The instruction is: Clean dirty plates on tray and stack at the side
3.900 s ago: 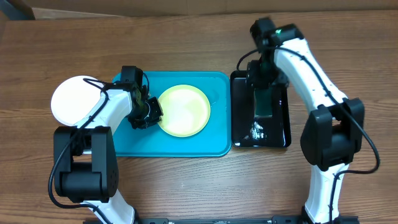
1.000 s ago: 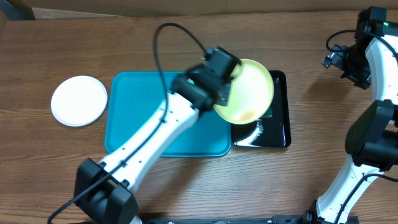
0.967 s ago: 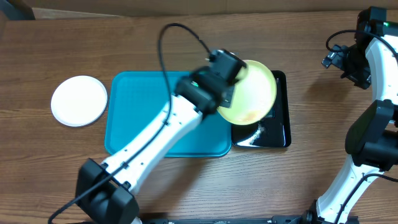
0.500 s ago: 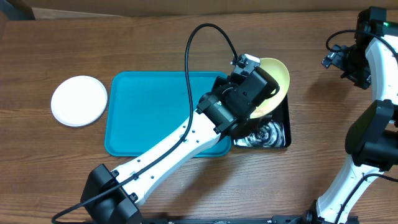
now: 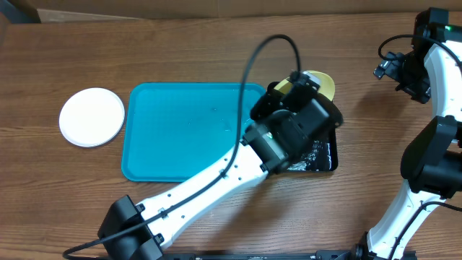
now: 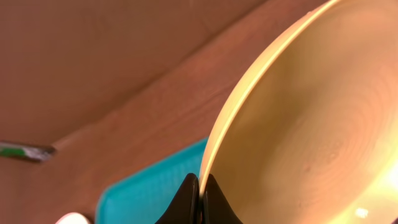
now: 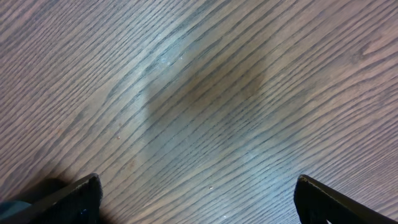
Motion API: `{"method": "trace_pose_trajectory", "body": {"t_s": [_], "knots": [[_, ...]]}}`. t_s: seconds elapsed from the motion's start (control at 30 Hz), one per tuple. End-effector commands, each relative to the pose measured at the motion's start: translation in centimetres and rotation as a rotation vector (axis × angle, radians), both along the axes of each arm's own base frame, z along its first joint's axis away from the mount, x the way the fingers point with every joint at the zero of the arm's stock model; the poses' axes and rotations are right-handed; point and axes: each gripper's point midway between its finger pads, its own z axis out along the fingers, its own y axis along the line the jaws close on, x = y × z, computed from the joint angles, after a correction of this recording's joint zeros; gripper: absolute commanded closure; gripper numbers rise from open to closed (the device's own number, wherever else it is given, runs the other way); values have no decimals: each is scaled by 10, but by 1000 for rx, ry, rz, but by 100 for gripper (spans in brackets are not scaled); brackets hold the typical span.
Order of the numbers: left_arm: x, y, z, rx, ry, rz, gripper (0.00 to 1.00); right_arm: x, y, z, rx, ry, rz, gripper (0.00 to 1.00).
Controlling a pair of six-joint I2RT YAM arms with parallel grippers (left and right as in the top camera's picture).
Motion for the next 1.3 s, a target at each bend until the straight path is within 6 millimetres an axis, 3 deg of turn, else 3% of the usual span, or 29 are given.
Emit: {"method": "trace_pose_trajectory", "body": {"t_s": [0.0,0.37,0.77,0.87,1.03,1.2,1.27], "knots": [[-4,3,36,83,-127,22,96,4,-2,16,-14,-41,-4,0],[-26,-18,76,238,-292,4,96,4,-2,16,-14,-41,-4,0],[-33,-25,77,184,-304,2,96,4,-2,16,-14,-41,-4,0],[-32,-29,63,119,-255,-25,96,4,-2,16,-14,-42,-4,0],[-41,-44,4,-126,40,-102,96,4,-2,16,-14,-42,-4,0],[-33,-33,-49,-361,358,-37,96,4,-2,16,-14,-41,-4,0],[-26,-30,-56,-428,445,-49,96,4,-2,16,-14,-41,-4,0]]}}
